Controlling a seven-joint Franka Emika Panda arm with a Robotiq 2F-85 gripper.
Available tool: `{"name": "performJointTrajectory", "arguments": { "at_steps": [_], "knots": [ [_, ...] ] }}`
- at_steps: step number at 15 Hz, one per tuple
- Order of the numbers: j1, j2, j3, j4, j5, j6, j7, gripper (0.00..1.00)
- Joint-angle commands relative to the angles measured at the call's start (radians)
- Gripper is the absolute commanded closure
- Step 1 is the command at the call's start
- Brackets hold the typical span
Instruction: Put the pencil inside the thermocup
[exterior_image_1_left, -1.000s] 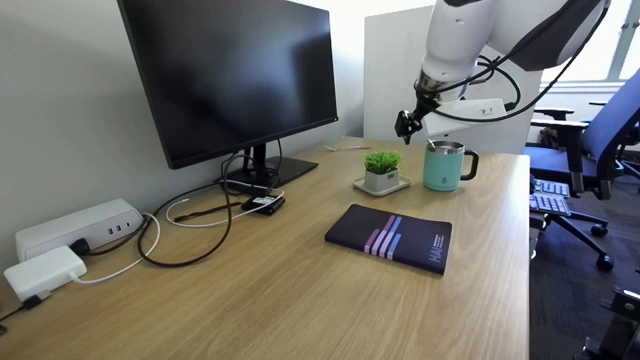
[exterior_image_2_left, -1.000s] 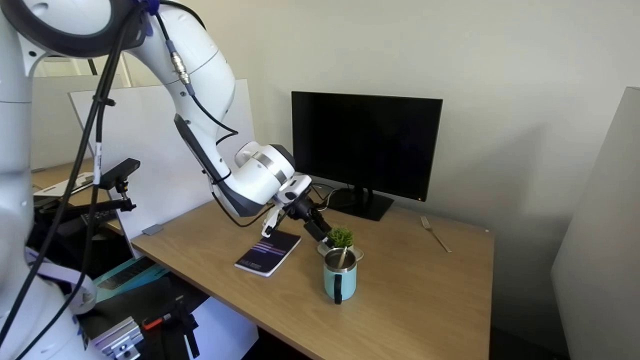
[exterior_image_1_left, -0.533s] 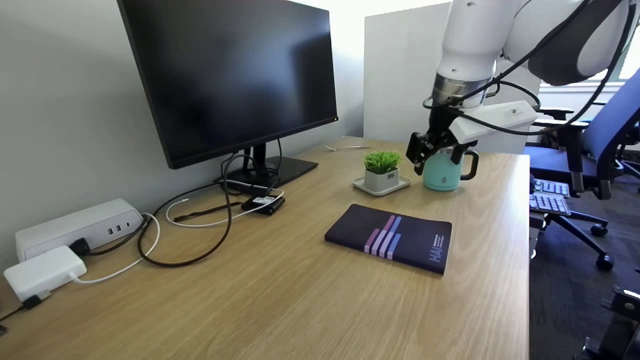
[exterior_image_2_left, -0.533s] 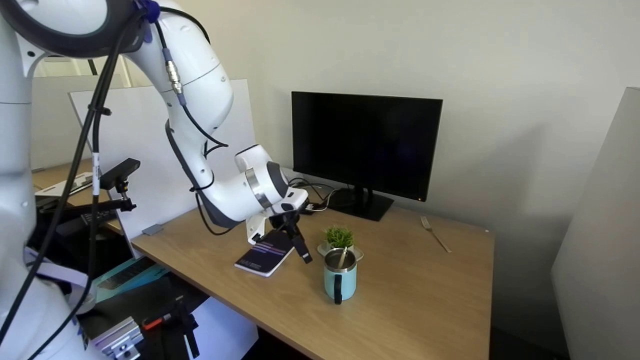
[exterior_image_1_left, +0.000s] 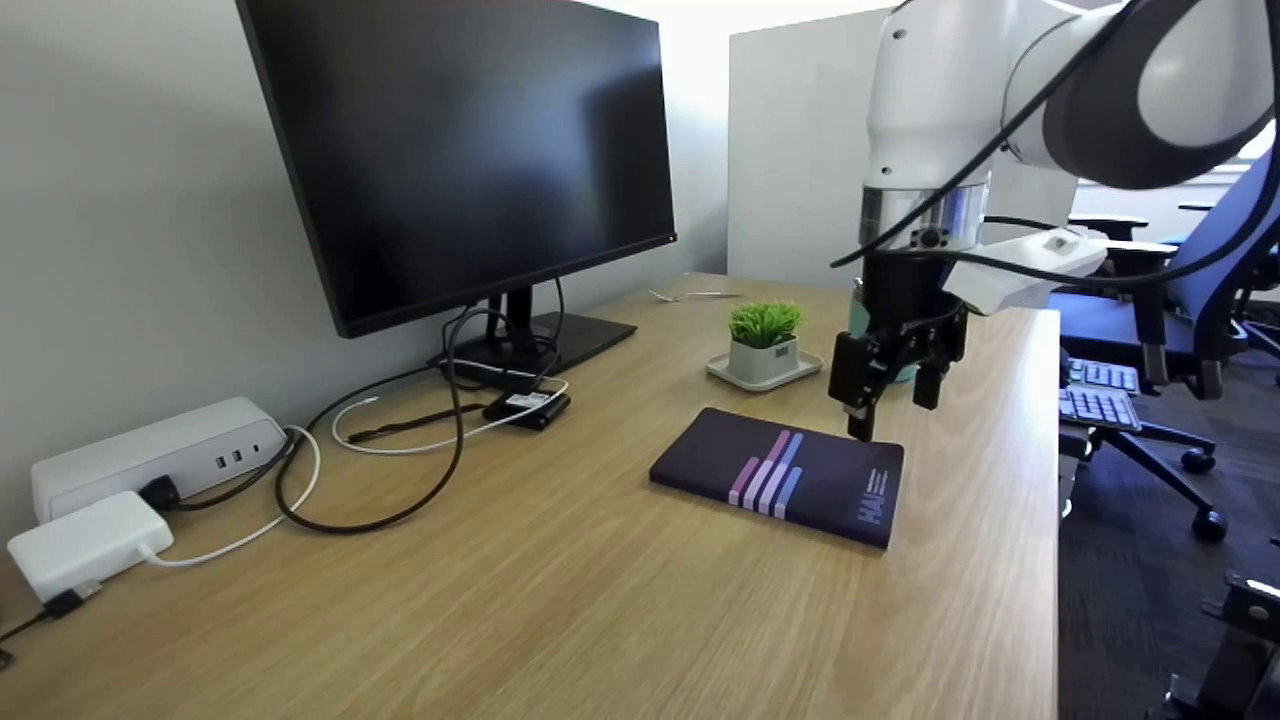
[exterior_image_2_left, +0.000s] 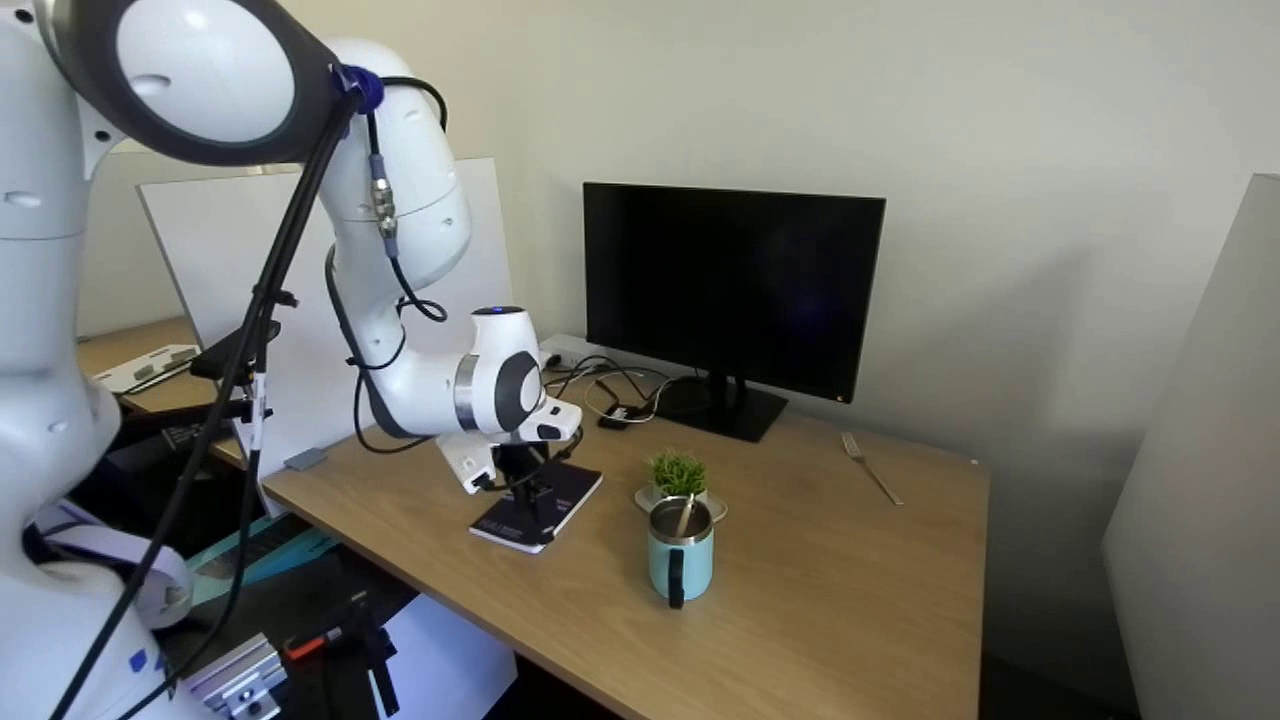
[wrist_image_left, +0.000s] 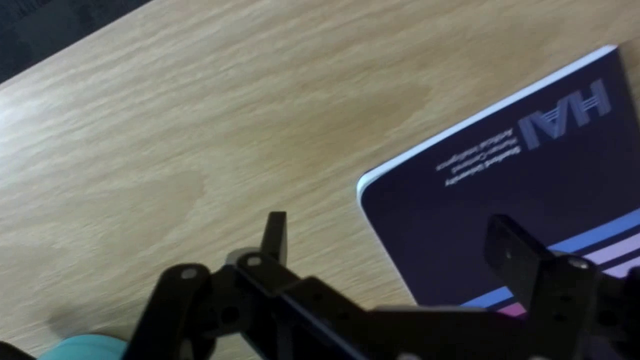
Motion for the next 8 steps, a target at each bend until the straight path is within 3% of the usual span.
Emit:
{"name": "performJointTrajectory", "arguments": {
  "at_steps": [1, 3, 6, 7, 8],
  "knots": [
    [-0.255, 0.06, 0.269, 0.039, 0.144, -0.193, -0.267, 0.0],
    [-0.365, 0.052, 0.395, 0.077, 0.24, -0.359, -0.417, 0.0],
    [-0.44, -0.017, 0.476, 0.145, 0.369, -0.544, -0.586, 0.0],
    [-0.331, -0.12, 0.37, 0.156, 0.514, -0.544, -0.708, 0.0],
    [-0.3, -0.158, 0.337, 0.176, 0.582, -0.576, -0.765, 0.0]
  ]
}}
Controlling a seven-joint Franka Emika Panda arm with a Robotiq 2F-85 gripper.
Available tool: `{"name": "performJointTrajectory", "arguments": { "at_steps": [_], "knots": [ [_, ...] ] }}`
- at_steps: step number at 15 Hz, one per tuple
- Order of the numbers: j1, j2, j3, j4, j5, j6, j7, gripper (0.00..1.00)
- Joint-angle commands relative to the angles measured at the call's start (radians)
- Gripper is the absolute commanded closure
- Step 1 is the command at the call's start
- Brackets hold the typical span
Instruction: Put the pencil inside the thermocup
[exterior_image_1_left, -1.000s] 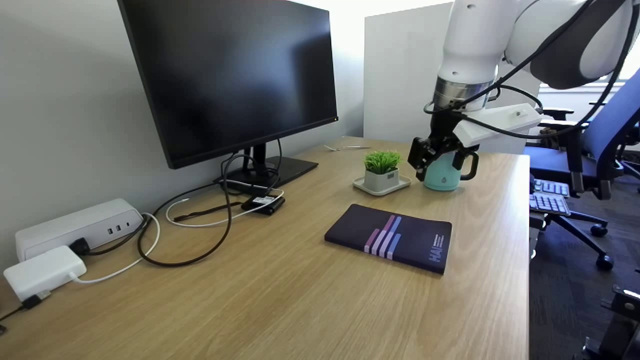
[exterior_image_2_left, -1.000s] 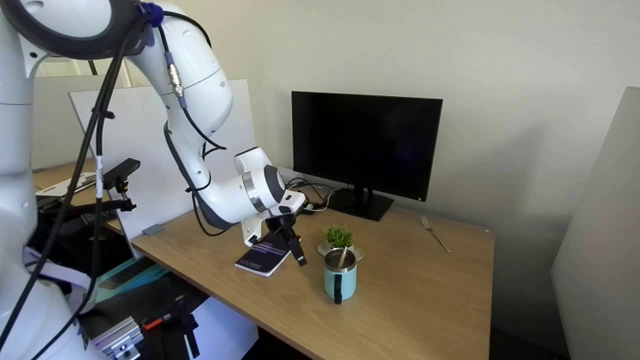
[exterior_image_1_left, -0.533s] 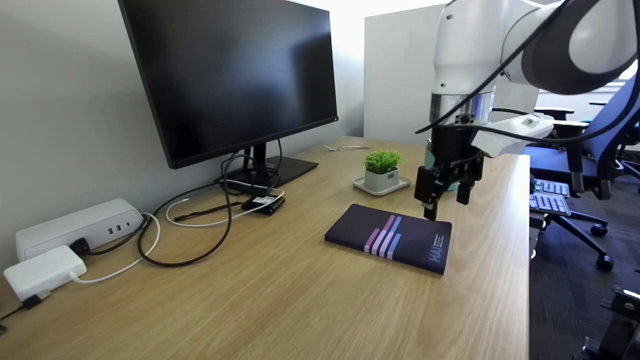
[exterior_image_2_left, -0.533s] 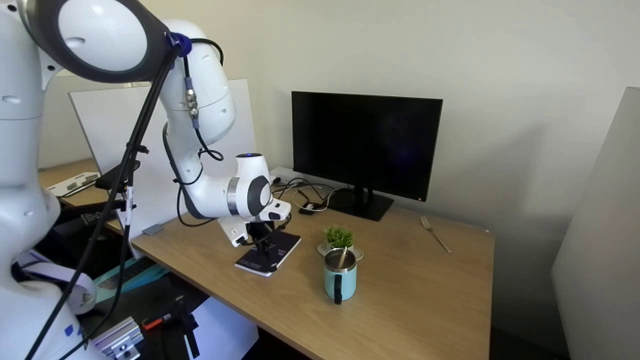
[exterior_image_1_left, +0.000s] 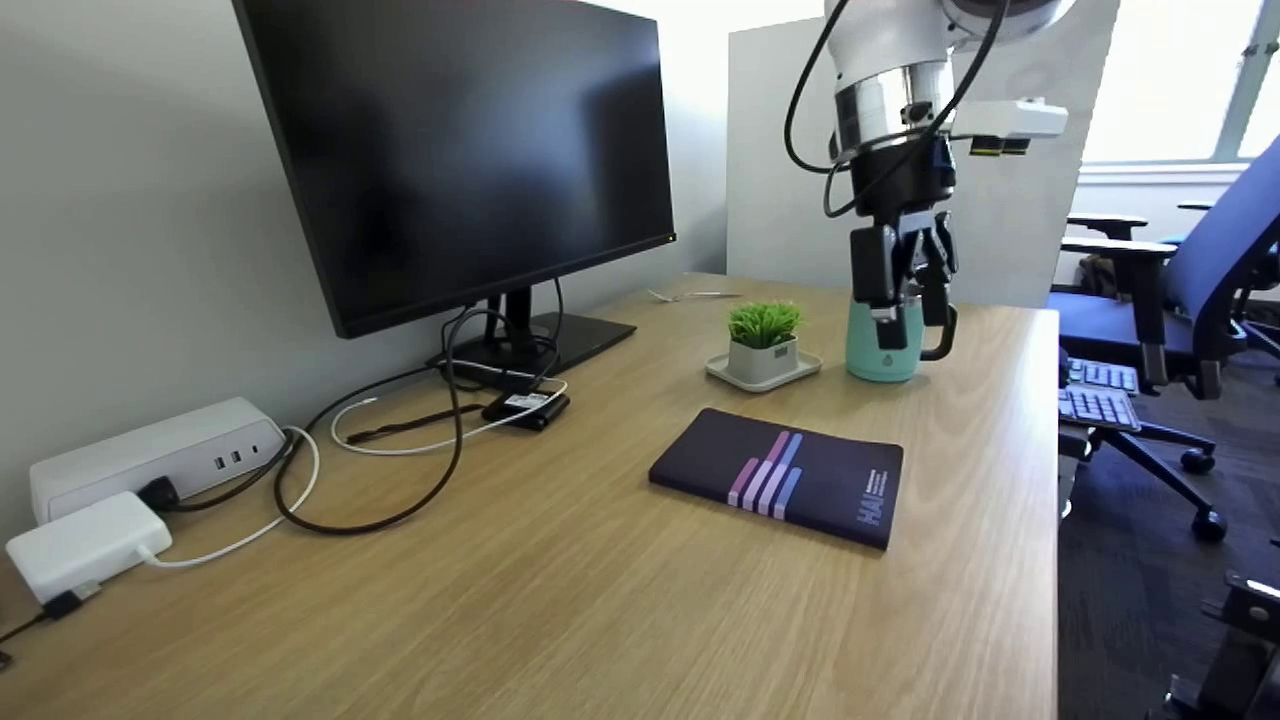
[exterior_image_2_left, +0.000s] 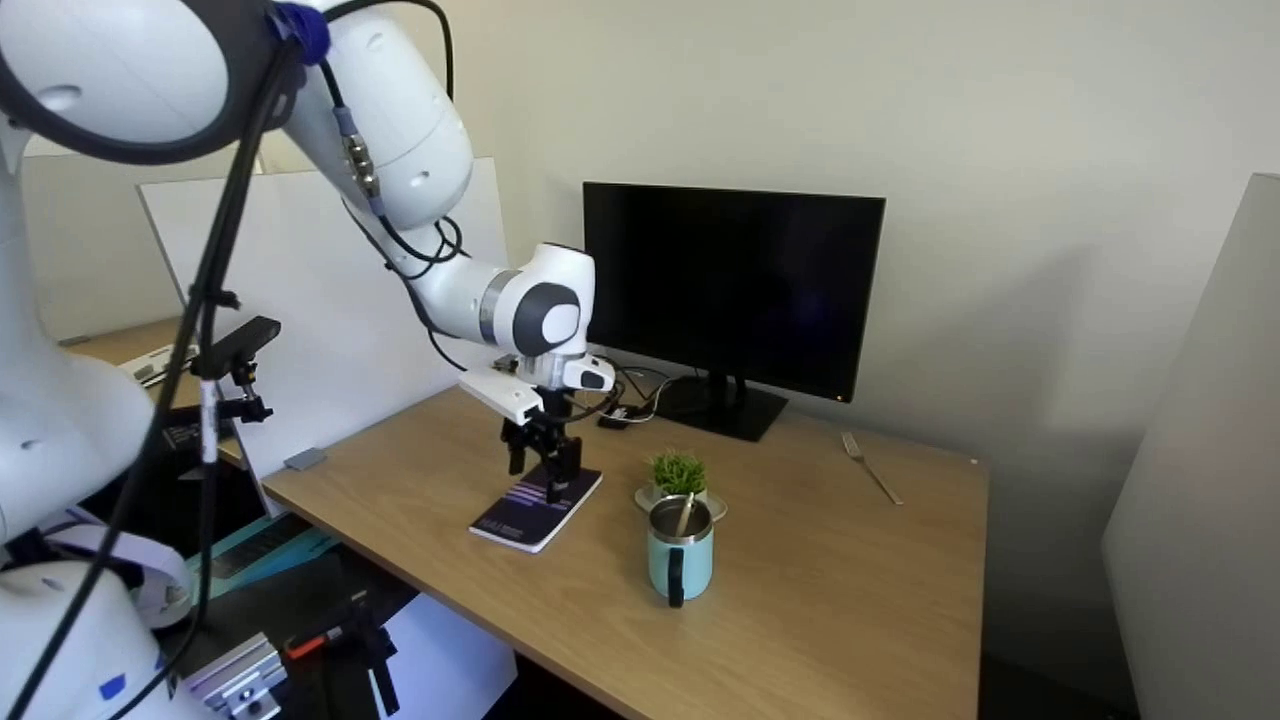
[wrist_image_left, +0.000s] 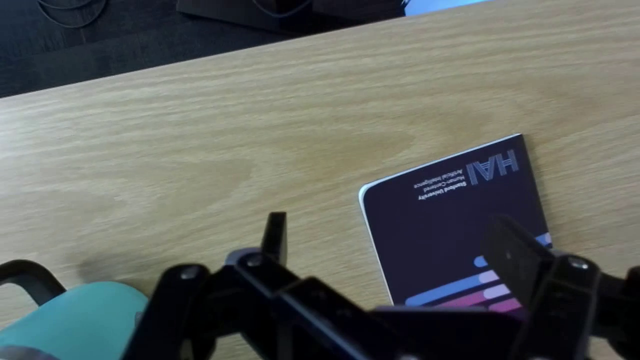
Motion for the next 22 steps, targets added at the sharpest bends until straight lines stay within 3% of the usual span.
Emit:
{"name": "performJointTrajectory", "arguments": {
  "at_steps": [1, 5, 9, 11, 17, 22],
  "knots": [
    [0.157, -0.172, -0.15, 0.042, 0.262, -0.1, -0.244, 0.0],
    [0.395, -0.293, -0.388, 0.067, 0.398, -0.19, -0.389, 0.0],
    [0.633, -0.346, -0.614, 0.063, 0.408, -0.237, -0.426, 0.0],
    [0.706, -0.354, -0.68, 0.059, 0.403, -0.243, -0.429, 0.0],
    [0.818, -0.336, -0.781, 0.064, 0.405, -0.227, -0.402, 0.0],
    [0.829, -0.335, -0.796, 0.063, 0.415, -0.227, -0.401, 0.0]
  ]
}}
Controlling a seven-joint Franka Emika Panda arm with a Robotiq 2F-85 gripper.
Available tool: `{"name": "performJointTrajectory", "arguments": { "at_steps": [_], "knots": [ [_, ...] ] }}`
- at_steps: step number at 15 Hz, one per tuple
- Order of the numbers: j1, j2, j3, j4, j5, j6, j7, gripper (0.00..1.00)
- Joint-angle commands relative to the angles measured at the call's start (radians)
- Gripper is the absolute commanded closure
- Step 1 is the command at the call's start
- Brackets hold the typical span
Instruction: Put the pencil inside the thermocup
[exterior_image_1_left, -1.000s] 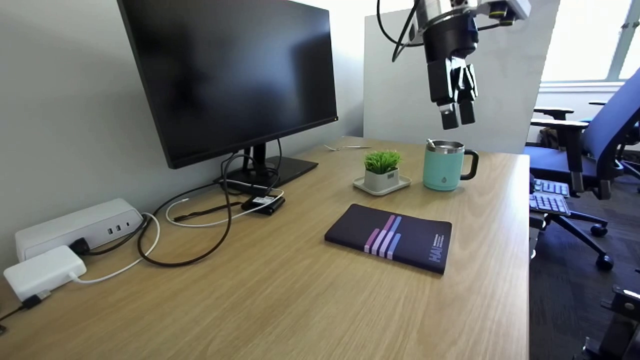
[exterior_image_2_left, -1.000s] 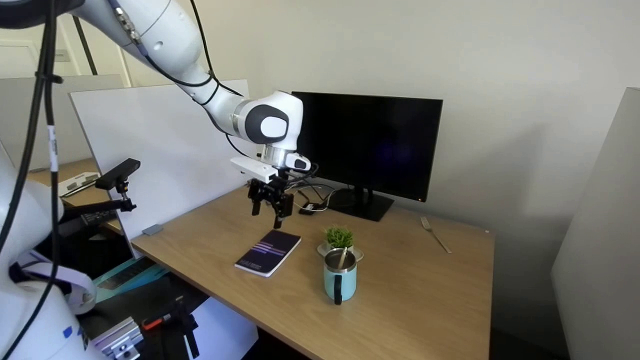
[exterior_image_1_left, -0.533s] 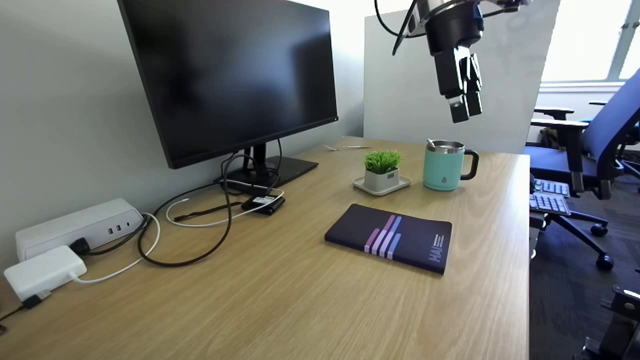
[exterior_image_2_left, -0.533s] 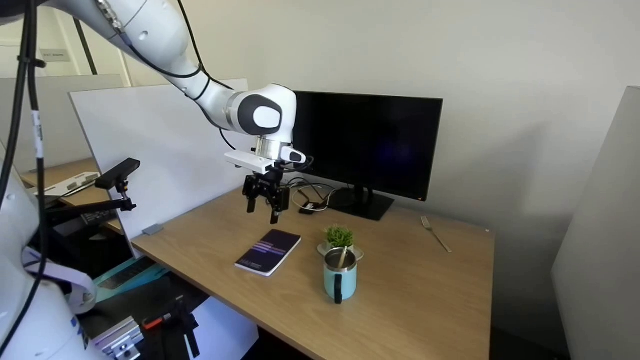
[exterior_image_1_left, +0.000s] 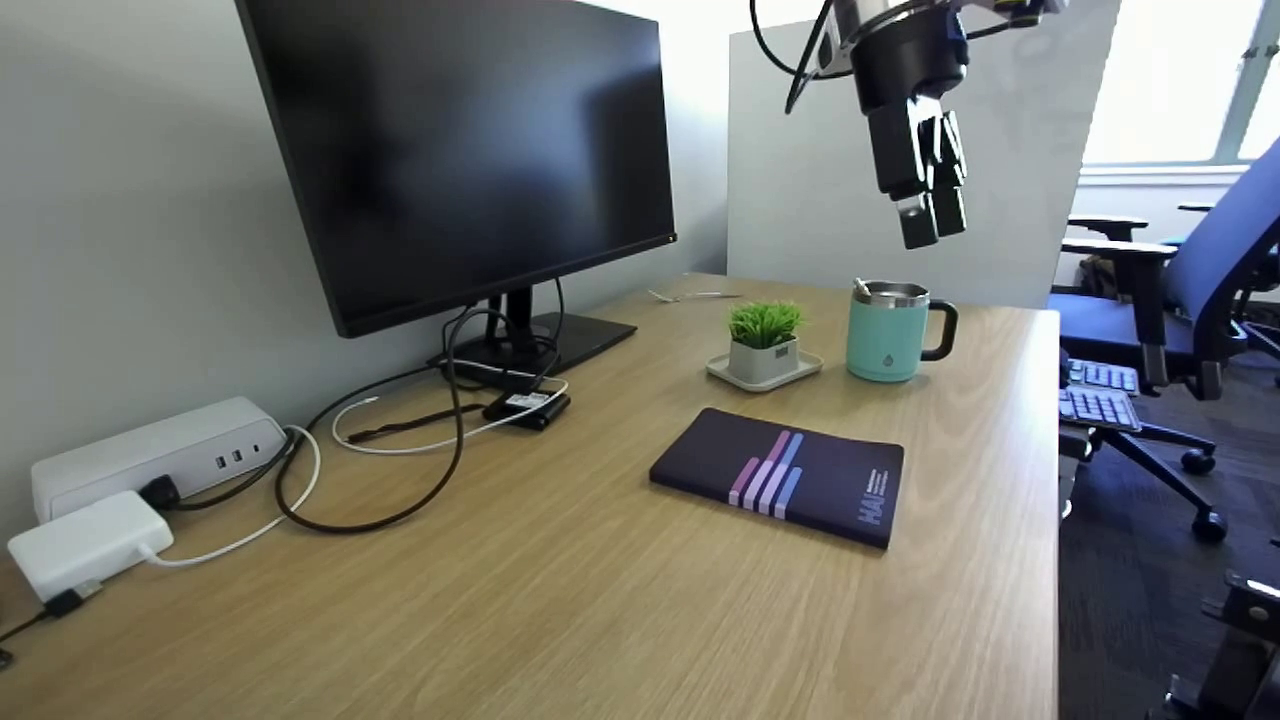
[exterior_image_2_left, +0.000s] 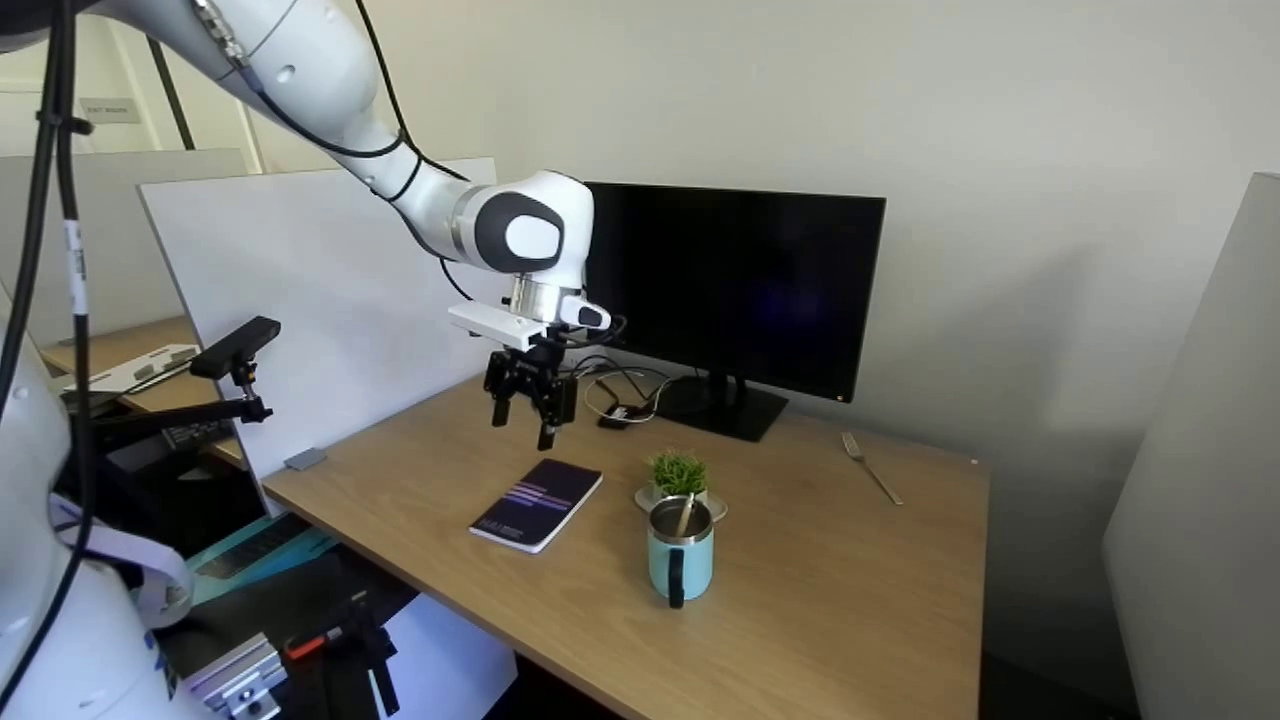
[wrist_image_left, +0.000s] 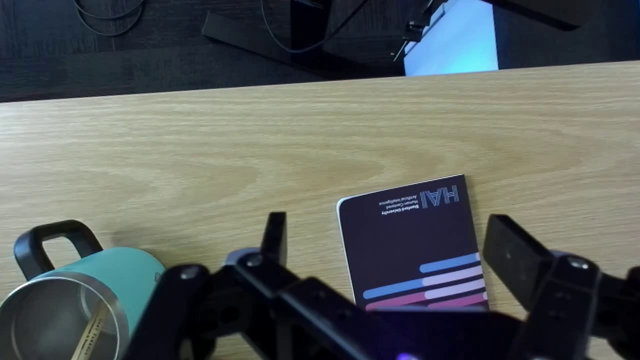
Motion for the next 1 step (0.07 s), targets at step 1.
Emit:
{"name": "performJointTrajectory", "arguments": {
  "at_steps": [1],
  "knots": [
    [0.043, -0.001, -0.043, 0.002, 0.005, -0.002, -0.003, 0.0]
  ]
}}
